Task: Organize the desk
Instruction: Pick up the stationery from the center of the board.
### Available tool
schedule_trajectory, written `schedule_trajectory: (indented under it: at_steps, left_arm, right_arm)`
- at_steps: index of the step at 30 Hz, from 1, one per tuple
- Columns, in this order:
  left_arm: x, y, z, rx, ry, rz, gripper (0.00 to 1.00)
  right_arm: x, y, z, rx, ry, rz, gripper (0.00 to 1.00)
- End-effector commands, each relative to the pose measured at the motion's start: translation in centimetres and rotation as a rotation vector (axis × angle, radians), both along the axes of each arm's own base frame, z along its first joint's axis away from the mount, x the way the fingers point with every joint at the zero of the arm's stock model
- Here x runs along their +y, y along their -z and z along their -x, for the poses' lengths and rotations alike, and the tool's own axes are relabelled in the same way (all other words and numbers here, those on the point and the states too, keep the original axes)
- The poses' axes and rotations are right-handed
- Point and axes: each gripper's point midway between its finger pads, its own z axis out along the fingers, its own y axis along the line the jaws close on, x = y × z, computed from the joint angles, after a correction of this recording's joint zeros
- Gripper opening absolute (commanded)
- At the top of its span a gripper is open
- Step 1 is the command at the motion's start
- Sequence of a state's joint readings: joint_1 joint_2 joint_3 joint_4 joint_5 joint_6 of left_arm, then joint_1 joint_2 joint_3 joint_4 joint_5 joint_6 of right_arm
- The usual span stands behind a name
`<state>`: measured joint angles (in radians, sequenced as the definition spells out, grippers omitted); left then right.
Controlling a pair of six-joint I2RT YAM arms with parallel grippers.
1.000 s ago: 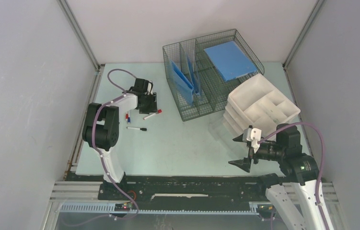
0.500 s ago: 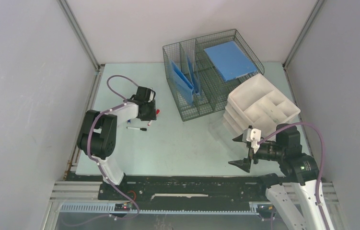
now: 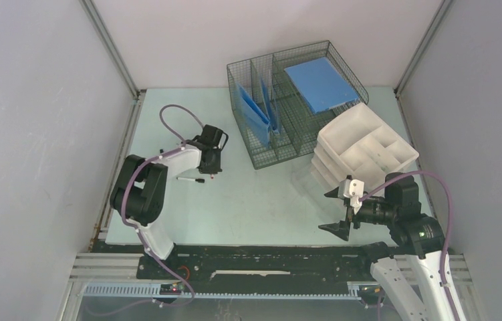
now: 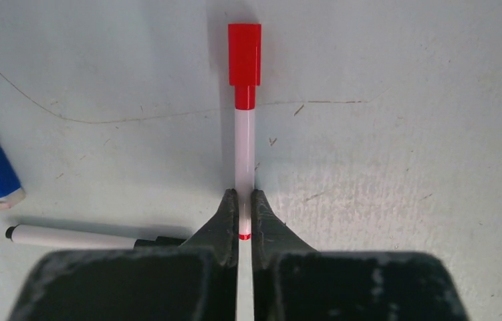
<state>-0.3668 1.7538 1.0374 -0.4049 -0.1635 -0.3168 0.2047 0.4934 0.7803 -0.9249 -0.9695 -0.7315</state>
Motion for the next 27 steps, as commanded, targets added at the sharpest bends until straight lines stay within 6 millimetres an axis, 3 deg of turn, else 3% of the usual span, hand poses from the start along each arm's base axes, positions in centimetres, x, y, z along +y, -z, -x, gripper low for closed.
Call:
schedule_trajectory:
  at_steps: [1,6,10,13,14,20,24,27]
  left_arm:
    - [0.5,0.2,2.1,0.063,0.02,-0.071,0.0]
    - [-1.1,-2.9,2.8,-0.044,0.049,0.025,0.0]
    - [-3.8,-6.2,3.9,-0.167,0.104,0.23,0.0]
    - [-6.6,-8.6,5.8,-0.256,0.17,0.456,0.0]
    - [-8.0,-10.2,6.6,-0.303,0.211,0.559,0.0]
    - [-13.7,-14.0,11.3,-0.445,0.339,0.984,0.0]
    - [-17.5,-16.3,14.1,-0.462,0.383,1.169,0.0]
    - [-19.9,-17.4,15.0,-0.463,0.391,1.238,0.0]
  right_arm:
    - [0.0,-0.1,-0.1,-0.019,-0.007,0.0,0.96]
    - [0.0,-0.1,-0.1,-0.022,-0.004,0.001,0.96]
    - [-0.1,-0.1,-0.2,-0.026,0.004,0.002,0.96]
    - [-0.2,-0.2,-0.2,-0.03,0.009,-0.001,0.96]
    - [-0.2,-0.3,-0.2,-0.032,0.009,-0.003,0.96]
    - [-0.3,-0.3,-0.2,-0.035,0.017,-0.005,0.96]
    - [-0.3,-0.3,-0.3,-0.035,0.024,-0.005,0.96]
    - [-0.4,-0.4,-0.4,-0.037,0.03,-0.006,0.96]
